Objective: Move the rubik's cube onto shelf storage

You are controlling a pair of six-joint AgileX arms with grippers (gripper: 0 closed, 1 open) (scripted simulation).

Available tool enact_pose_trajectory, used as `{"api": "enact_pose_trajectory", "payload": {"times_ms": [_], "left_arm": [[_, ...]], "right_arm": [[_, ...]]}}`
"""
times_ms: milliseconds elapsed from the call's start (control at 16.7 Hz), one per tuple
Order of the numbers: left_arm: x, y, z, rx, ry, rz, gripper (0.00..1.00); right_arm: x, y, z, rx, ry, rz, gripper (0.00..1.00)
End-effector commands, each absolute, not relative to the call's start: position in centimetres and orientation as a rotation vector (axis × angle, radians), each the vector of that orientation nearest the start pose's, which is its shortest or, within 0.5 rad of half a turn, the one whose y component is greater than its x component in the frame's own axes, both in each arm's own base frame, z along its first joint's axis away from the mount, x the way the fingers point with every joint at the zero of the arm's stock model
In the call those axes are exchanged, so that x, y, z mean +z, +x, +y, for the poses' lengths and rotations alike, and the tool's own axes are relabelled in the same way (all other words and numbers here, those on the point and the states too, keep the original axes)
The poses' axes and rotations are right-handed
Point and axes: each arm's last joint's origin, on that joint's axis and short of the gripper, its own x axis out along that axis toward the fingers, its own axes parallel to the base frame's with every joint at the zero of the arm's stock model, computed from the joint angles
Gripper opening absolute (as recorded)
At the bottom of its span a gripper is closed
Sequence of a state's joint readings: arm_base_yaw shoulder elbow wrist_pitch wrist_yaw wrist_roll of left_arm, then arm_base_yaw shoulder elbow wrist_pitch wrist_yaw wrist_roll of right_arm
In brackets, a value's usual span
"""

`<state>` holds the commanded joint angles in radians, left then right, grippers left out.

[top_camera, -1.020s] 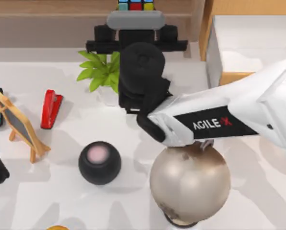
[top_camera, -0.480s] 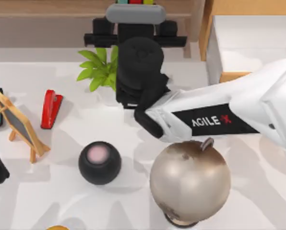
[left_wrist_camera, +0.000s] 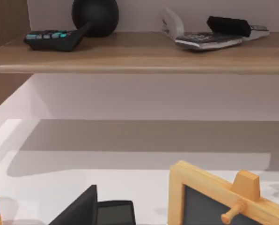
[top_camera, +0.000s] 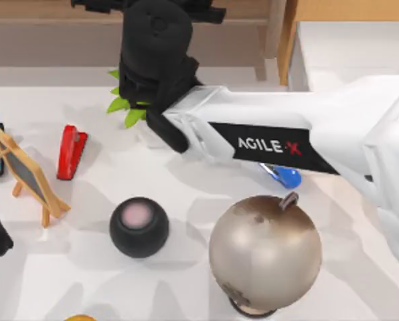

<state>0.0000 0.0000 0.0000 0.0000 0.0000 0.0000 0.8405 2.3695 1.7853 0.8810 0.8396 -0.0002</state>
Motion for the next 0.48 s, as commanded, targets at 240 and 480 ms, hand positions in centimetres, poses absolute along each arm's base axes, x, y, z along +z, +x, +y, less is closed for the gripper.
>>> {"api": "enact_pose_trajectory", "payload": {"times_ms": [240,480], "left_arm": [[16.0,10.6,-0.1,0.0,0.0,0.0,1.0],[16.0,10.6,-0.1,0.0,0.0,0.0,1.0]], "right_arm": [[20.4,41.7,37.2,0.036,0.126,-0.184,0.0],[16.6,45.3,34.3,-0.007,0.0,-0.118,0.0]]}}
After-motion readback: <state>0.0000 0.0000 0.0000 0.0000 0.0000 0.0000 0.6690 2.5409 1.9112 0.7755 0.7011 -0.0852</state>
